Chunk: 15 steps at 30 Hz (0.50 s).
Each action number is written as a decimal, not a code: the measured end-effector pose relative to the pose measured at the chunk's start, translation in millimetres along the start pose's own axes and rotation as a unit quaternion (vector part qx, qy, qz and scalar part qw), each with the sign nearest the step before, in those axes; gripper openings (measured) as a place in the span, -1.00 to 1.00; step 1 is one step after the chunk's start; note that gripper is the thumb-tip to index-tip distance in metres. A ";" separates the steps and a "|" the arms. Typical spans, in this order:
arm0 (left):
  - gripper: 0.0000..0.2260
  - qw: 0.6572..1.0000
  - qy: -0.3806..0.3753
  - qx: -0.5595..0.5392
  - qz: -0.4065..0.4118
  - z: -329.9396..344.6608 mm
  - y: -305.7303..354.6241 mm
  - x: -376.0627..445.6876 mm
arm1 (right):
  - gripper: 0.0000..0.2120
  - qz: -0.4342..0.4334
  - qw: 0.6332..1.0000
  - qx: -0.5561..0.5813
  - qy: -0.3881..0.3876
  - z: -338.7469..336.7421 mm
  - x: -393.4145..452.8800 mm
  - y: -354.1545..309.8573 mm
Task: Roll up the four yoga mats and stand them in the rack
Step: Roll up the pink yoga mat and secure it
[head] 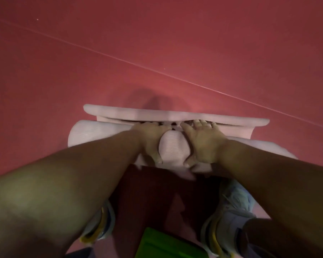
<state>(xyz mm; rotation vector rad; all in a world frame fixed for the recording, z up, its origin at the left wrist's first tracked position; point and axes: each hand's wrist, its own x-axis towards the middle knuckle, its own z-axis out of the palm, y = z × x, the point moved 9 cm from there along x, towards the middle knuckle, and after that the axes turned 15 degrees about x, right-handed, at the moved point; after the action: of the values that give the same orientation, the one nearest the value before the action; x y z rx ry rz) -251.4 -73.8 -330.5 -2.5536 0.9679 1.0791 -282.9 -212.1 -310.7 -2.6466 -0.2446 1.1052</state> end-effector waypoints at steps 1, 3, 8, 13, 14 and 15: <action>0.15 1.000 -0.001 -0.008 -0.003 -1.0 -2.2 2.9 | 0.29 0.000 1.000 -0.015 0.005 1.5 -3.2 -1.2; 0.16 1.000 0.024 -0.009 -0.016 0.4 -5.1 4.4 | 0.29 0.008 0.999 -0.032 0.015 10.6 -7.1 -3.4; 0.07 0.992 0.107 -0.008 -0.062 5.2 -10.7 -14.2 | 0.13 0.028 0.997 0.074 0.010 0.4 12.8 11.5; 0.22 0.994 0.055 0.048 -0.087 16.7 -9.0 -11.9 | -0.05 0.049 0.998 0.021 0.042 -1.9 22.7 12.3; 0.21 0.994 0.053 0.043 -0.090 14.5 -12.5 -6.2 | -0.06 0.047 0.997 -0.002 0.068 -3.7 21.5 10.6; 0.19 0.994 0.051 0.039 -0.088 10.5 -16.7 -0.1 | -0.07 0.041 0.995 -0.015 0.090 -6.5 19.4 10.1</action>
<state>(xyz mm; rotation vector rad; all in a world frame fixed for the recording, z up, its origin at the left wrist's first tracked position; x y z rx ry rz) -246.7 -56.7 -339.0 -2.5938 0.7736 0.8540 -264.3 -217.9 -322.5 -2.7835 -0.1176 0.8857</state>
